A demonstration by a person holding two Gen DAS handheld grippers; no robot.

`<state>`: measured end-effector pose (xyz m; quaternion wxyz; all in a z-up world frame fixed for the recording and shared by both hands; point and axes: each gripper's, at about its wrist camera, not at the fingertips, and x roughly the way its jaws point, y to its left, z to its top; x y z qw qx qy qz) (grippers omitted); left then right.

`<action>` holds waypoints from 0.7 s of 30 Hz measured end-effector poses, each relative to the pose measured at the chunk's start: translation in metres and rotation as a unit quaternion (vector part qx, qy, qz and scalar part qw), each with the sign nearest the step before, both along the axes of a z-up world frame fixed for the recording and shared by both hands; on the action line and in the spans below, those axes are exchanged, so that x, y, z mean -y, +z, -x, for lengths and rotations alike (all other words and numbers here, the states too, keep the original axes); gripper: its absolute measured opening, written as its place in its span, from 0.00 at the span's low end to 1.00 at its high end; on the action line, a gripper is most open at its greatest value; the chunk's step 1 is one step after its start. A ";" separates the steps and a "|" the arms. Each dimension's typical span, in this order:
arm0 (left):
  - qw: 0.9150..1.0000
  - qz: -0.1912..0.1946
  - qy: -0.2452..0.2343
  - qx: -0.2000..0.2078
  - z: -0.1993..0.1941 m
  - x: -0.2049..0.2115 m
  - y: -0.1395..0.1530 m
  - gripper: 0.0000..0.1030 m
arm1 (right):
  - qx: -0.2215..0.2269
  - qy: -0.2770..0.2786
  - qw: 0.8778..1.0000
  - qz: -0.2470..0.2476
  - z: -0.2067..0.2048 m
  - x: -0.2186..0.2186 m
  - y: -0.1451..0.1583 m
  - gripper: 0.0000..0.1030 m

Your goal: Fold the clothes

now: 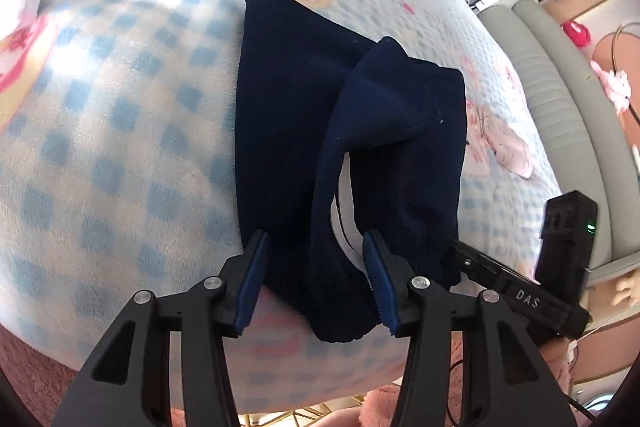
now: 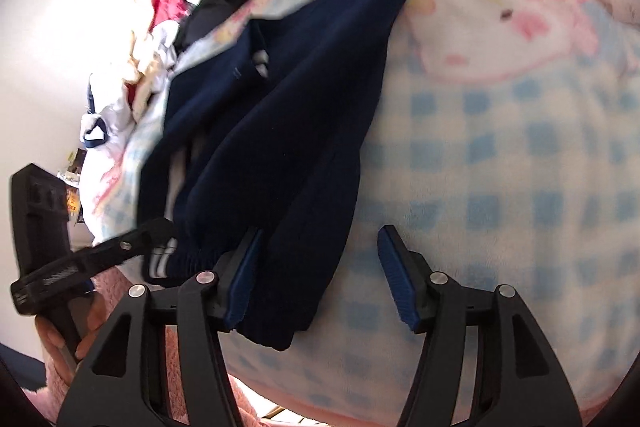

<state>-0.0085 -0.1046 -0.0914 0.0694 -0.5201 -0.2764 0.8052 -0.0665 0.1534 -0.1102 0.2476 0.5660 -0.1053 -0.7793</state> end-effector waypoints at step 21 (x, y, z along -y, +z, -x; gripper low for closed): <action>0.966 0.185 -0.151 -0.098 0.039 -0.050 0.045 0.46 | -0.079 -0.020 0.997 0.003 -0.016 -0.040 0.054 0.36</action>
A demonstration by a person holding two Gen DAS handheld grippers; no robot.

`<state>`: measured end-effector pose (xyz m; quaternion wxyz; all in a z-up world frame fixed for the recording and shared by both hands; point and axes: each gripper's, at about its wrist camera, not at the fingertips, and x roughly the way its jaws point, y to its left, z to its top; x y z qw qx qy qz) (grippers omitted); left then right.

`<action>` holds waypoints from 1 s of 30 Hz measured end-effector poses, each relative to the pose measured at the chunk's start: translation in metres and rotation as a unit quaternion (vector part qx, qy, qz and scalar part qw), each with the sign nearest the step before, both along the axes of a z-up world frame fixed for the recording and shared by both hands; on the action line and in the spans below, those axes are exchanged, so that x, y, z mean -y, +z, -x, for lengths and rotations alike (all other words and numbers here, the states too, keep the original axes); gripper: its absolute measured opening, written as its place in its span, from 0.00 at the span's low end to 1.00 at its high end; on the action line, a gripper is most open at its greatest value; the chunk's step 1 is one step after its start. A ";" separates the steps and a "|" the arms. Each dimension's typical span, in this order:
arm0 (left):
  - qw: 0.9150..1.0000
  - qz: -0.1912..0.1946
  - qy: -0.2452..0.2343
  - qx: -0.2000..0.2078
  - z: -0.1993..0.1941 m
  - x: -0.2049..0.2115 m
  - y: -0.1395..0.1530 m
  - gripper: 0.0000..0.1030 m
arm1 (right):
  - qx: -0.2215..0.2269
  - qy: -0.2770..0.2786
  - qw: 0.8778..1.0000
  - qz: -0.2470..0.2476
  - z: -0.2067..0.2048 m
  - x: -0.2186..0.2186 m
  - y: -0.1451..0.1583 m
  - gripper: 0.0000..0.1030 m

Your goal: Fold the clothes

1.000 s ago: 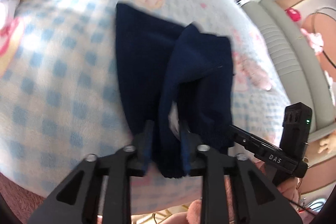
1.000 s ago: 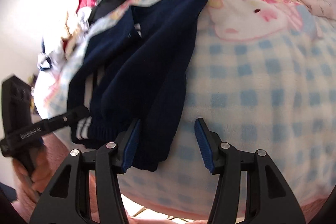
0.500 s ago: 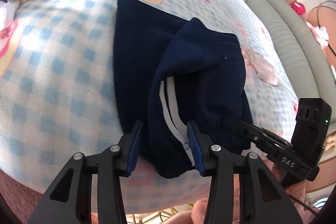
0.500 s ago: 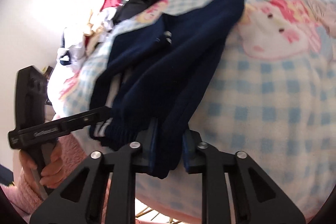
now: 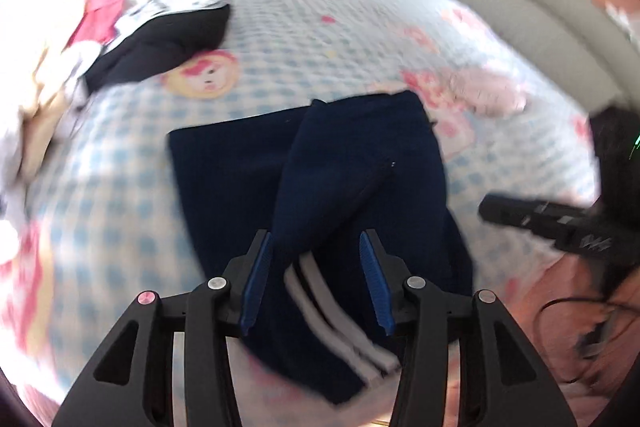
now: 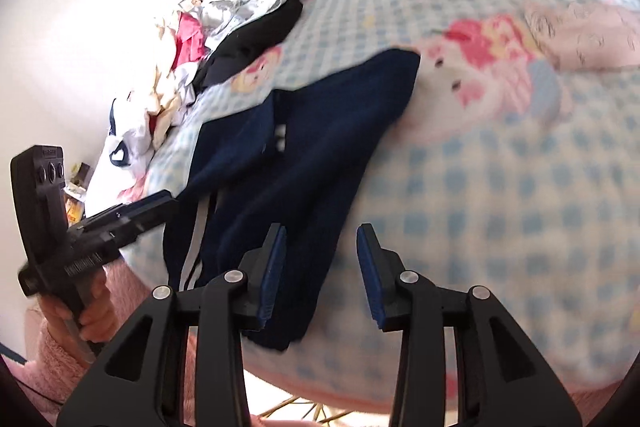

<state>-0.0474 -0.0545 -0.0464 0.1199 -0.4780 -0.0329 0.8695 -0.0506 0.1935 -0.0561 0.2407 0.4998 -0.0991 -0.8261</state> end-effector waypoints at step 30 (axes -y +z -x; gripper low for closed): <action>0.978 0.023 0.208 0.017 0.054 0.067 -0.040 0.38 | 0.030 0.004 0.997 -0.068 0.052 0.014 -0.038 0.43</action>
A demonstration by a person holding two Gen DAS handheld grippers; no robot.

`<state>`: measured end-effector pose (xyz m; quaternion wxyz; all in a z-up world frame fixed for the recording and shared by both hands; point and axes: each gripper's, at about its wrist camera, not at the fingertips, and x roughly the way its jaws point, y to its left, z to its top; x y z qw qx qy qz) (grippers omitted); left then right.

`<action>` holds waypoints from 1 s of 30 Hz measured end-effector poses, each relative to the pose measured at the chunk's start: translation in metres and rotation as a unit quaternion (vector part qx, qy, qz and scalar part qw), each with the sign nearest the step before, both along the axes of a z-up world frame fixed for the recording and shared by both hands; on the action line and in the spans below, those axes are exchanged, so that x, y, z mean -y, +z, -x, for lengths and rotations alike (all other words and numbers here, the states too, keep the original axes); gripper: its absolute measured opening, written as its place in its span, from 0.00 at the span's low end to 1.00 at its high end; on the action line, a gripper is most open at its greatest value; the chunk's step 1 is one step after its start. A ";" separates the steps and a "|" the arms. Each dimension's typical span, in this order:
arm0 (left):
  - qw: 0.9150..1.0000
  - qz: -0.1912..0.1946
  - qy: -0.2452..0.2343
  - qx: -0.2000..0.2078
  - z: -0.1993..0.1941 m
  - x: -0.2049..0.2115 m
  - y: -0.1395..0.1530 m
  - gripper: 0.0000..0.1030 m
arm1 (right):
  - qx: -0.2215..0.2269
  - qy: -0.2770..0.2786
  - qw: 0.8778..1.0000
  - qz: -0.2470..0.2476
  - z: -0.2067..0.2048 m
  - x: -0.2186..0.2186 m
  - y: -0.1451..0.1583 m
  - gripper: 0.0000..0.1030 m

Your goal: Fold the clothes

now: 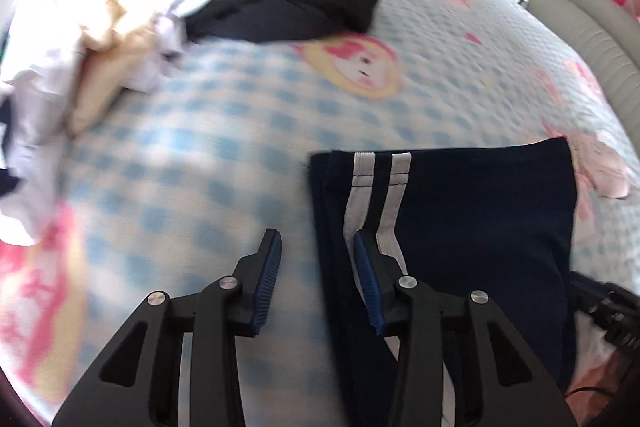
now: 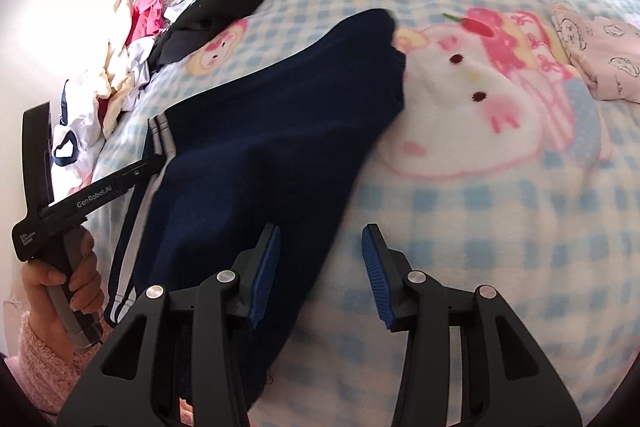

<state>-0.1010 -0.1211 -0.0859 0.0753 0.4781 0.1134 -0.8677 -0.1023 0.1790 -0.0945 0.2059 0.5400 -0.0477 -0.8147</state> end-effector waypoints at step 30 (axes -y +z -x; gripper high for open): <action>0.989 -0.085 -0.122 0.008 -0.048 -0.039 -0.003 0.42 | 0.003 0.064 0.998 -0.002 -0.014 0.030 -0.015 0.48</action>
